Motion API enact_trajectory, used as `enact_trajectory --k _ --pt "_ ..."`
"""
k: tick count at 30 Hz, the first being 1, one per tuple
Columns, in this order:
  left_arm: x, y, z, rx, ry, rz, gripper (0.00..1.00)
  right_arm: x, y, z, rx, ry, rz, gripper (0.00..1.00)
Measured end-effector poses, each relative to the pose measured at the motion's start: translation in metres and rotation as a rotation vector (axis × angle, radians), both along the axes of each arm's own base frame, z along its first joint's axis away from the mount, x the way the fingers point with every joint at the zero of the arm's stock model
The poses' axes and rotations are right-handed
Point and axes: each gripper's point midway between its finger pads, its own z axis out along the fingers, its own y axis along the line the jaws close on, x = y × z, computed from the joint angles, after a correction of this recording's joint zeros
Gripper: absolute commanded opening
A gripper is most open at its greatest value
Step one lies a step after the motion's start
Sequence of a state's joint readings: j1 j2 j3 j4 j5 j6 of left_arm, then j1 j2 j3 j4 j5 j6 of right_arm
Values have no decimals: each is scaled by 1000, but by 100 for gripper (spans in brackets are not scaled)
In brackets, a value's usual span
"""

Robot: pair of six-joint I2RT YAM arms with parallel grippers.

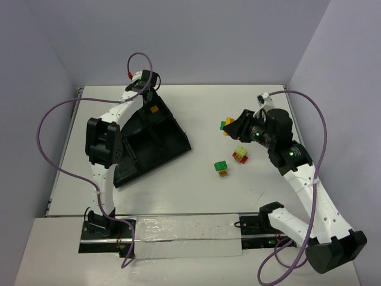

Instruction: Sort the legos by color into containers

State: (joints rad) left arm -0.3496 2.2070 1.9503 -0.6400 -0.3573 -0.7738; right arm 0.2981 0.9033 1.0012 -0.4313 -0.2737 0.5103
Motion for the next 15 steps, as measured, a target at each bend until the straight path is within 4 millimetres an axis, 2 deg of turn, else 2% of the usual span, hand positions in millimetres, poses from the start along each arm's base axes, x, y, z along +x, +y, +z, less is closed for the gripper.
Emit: enact_trajectory --k 4,7,10,13,15 --pt "-8 0 -15 -4 32 -5 90 4 -1 -10 -17 37 -14 0" --pt "-12 -2 -22 -2 49 -22 92 6 -3 -10 -24 45 -26 0" --pt "-15 -2 -21 1 56 -35 92 11 -3 -8 -31 50 -32 1" --pt "-18 -3 -13 4 57 -53 91 17 -1 -10 -39 67 -30 1" --pt "-23 -5 -1 0 52 -74 90 20 1 -13 -44 84 -27 1"
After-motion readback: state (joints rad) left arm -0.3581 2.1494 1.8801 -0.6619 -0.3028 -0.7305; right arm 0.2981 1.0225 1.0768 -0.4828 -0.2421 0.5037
